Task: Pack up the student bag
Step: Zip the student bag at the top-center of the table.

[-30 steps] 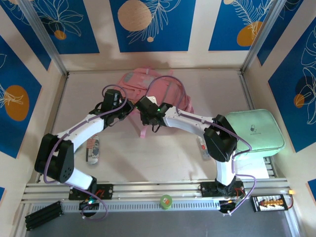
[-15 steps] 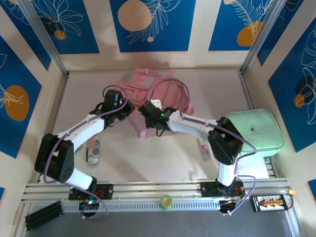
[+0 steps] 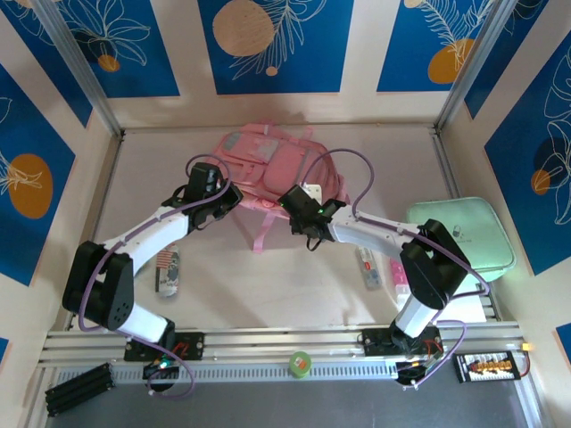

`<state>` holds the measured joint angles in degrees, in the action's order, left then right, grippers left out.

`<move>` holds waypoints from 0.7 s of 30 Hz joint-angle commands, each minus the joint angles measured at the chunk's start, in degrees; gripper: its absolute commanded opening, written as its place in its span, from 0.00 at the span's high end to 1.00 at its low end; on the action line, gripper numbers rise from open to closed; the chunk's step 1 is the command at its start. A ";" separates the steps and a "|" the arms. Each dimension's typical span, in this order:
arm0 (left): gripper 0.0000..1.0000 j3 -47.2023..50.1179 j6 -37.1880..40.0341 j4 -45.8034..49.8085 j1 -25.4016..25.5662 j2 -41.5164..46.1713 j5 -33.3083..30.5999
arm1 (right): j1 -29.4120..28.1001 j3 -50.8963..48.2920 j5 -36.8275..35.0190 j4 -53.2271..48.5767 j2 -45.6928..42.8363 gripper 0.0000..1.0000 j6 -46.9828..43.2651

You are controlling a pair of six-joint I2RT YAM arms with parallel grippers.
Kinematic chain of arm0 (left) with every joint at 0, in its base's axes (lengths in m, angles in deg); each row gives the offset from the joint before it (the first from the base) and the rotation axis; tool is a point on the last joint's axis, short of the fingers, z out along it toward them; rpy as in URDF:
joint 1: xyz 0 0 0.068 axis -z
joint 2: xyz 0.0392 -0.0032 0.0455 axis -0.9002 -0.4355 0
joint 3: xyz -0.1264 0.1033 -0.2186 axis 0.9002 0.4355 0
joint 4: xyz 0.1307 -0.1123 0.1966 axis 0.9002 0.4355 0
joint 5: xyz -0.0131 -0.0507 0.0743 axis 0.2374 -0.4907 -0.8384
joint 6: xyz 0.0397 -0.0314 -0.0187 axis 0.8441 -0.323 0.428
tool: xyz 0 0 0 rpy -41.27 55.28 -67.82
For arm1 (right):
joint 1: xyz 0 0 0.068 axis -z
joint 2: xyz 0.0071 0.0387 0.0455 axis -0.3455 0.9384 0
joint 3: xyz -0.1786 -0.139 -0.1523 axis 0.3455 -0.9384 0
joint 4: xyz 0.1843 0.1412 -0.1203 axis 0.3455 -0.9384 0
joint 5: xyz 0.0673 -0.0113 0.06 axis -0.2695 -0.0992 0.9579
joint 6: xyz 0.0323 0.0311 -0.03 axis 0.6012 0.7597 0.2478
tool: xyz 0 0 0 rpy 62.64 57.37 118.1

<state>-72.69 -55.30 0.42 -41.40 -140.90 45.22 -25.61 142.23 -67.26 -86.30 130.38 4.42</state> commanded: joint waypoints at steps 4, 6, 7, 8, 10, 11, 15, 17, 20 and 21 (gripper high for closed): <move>1.00 -2.94 2.12 -2.66 0.07 1.95 0.53 | 0.65 1.25 0.19 2.37 1.80 0.80 -3.52; 1.00 -3.12 2.22 -2.42 0.07 2.04 0.42 | 0.64 1.34 -0.46 2.25 2.03 0.80 -3.63; 1.00 -3.22 2.34 -2.43 0.06 2.05 0.41 | 0.65 1.32 -0.69 2.15 2.12 0.80 -3.66; 1.00 -3.22 2.32 -2.29 0.11 2.02 0.33 | 0.65 1.34 -0.86 2.15 2.21 0.80 -3.72; 1.00 -3.22 2.40 -2.27 0.02 2.05 0.20 | 0.76 1.26 -1.13 2.28 2.32 0.81 -3.76; 1.00 -3.26 2.43 -2.21 -0.02 1.96 0.11 | 0.73 1.17 -1.43 2.19 2.25 0.83 -3.67; 1.00 -3.12 2.50 -1.43 -0.25 1.95 -0.78 | 0.89 -0.74 -5.34 0.66 0.22 0.90 -0.61; 1.00 -2.46 1.86 -1.69 -0.91 2.17 -0.65 | 1.87 -2.81 -7.42 -0.72 -1.59 0.92 2.33; 1.00 -1.56 1.60 -2.34 -1.73 2.48 -0.55 | 4.71 -7.21 -6.43 -0.34 -5.08 0.94 4.45; 1.00 -1.40 1.72 -2.29 -1.86 2.35 -0.39 | 5.73 -8.75 -5.16 0.57 -6.22 0.94 4.13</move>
<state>-72.71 -55.32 0.79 -41.99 -140.90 45.22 -23.01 136.92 -69.33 -83.39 127.77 5.27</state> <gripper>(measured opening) 0.076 0.071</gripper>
